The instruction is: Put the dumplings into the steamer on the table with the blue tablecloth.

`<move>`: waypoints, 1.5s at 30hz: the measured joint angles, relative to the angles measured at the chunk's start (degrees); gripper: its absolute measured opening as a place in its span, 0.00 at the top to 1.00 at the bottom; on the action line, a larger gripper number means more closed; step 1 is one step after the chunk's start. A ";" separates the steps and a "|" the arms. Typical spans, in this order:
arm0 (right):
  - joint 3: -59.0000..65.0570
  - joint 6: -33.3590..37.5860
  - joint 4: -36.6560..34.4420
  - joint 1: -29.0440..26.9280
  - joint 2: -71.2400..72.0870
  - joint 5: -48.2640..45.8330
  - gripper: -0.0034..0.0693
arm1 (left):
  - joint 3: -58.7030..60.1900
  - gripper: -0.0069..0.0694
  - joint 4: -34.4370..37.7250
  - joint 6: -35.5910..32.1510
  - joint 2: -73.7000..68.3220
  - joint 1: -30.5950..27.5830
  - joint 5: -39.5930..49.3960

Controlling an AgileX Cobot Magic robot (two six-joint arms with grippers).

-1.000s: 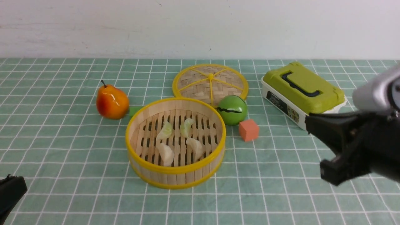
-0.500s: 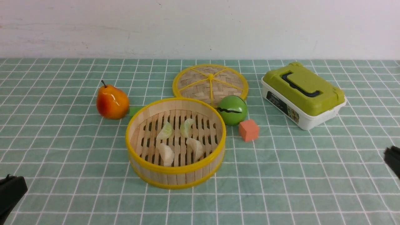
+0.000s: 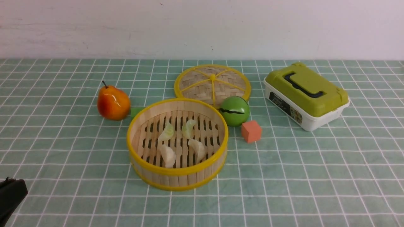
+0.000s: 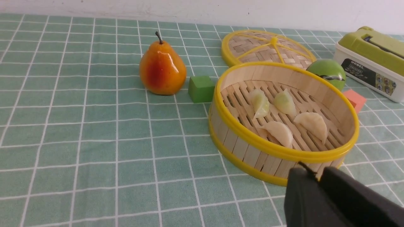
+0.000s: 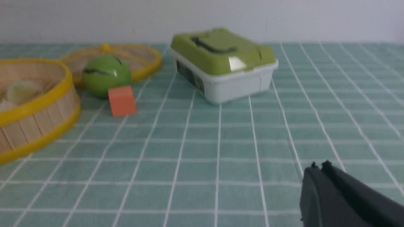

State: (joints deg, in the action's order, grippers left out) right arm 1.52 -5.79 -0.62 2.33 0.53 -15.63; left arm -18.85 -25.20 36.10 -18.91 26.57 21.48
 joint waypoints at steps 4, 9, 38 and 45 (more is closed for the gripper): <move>-0.26 -0.74 0.00 -0.13 0.07 -5.08 0.97 | 0.00 0.81 0.00 0.00 -0.06 0.00 0.35; -0.44 -0.92 0.00 -0.13 0.07 -5.95 0.96 | 0.00 0.81 0.00 0.00 -0.06 0.00 1.28; -0.44 -0.97 -0.04 -0.13 0.07 -6.06 0.92 | 2.14 0.79 0.23 0.00 2.53 -0.46 0.77; -0.44 -0.97 -0.04 -0.24 0.07 -6.06 0.91 | 11.00 0.82 10.54 -5.59 17.06 -14.35 -1.94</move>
State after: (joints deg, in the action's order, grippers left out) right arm 1.08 -6.76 -0.66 2.09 0.60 -21.69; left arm -7.86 -14.66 30.51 -1.85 12.21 19.54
